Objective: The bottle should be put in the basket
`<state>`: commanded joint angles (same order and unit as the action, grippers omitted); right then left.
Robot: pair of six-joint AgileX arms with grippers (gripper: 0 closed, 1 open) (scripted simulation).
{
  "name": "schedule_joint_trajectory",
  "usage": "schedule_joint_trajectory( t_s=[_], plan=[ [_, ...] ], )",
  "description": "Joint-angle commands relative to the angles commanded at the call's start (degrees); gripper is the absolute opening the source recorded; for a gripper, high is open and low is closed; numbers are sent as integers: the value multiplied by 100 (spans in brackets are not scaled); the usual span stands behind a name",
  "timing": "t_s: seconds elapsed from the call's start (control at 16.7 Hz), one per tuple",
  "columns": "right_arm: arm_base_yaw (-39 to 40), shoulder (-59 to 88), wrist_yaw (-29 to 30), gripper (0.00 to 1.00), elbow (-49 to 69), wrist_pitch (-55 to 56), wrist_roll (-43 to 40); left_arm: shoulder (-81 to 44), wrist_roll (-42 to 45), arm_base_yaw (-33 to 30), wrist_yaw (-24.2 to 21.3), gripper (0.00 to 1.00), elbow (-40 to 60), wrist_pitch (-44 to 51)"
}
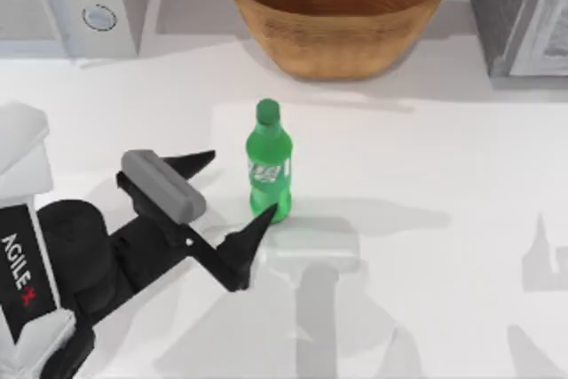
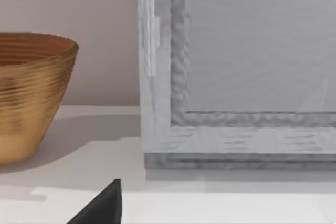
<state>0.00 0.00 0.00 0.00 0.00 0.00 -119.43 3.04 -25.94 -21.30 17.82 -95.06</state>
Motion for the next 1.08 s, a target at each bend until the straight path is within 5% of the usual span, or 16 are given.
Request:
schedule_joint_trajectory(
  t_s=[0.78,1.08],
  plan=[
    [0,0,0,100,0,0,0,-507,-57,-478,449,100,1494,949],
    [0,0,0,100,0,0,0,-507,-57,-478,449,62,1494,949]
  ],
)
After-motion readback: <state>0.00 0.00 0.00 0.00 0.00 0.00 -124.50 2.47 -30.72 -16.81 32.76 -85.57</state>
